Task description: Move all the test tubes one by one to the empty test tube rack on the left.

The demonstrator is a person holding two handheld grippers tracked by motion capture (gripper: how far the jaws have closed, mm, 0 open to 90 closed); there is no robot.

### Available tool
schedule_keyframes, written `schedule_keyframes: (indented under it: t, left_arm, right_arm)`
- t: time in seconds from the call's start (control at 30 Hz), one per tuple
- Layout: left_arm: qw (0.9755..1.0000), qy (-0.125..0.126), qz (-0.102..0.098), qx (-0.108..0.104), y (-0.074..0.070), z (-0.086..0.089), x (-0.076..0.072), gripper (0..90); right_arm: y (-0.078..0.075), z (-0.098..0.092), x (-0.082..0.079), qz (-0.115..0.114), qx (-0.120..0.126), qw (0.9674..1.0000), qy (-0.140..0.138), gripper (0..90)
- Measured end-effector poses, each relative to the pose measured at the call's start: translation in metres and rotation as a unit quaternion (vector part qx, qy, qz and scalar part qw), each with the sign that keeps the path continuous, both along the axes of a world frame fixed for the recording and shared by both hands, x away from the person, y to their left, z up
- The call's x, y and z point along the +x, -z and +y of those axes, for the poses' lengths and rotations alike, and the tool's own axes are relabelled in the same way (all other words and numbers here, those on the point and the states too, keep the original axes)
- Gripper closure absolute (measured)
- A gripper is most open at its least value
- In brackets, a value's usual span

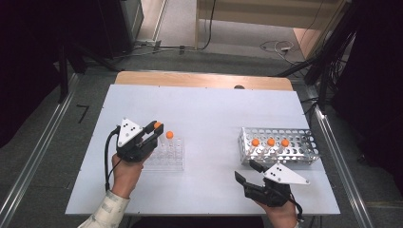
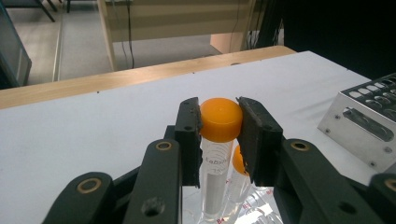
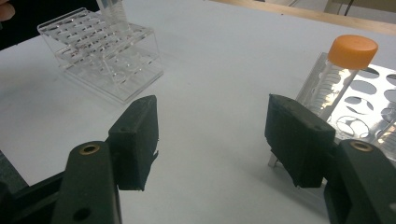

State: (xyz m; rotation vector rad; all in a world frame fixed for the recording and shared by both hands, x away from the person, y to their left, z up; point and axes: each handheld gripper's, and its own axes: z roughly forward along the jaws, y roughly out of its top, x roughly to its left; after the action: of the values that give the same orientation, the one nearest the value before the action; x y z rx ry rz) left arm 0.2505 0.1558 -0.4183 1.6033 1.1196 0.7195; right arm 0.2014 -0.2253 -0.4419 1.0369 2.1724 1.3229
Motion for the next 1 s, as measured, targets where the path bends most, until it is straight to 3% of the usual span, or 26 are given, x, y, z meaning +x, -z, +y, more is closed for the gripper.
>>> schedule_keyframes:
  t: [0.73,1.0]
  left_arm:
    - [0.9998,0.000,0.017,0.011,0.013,-0.002,0.000,69.5]
    - [0.9998,0.003,0.021,0.005,0.015,-0.002,0.001,68.5]
  right_arm:
    - [0.001,0.000,0.000,-0.001,-0.003,1.0000,-0.002,33.3]
    - [0.001,0.000,0.000,0.000,-0.004,1.0000,-0.001,33.3]
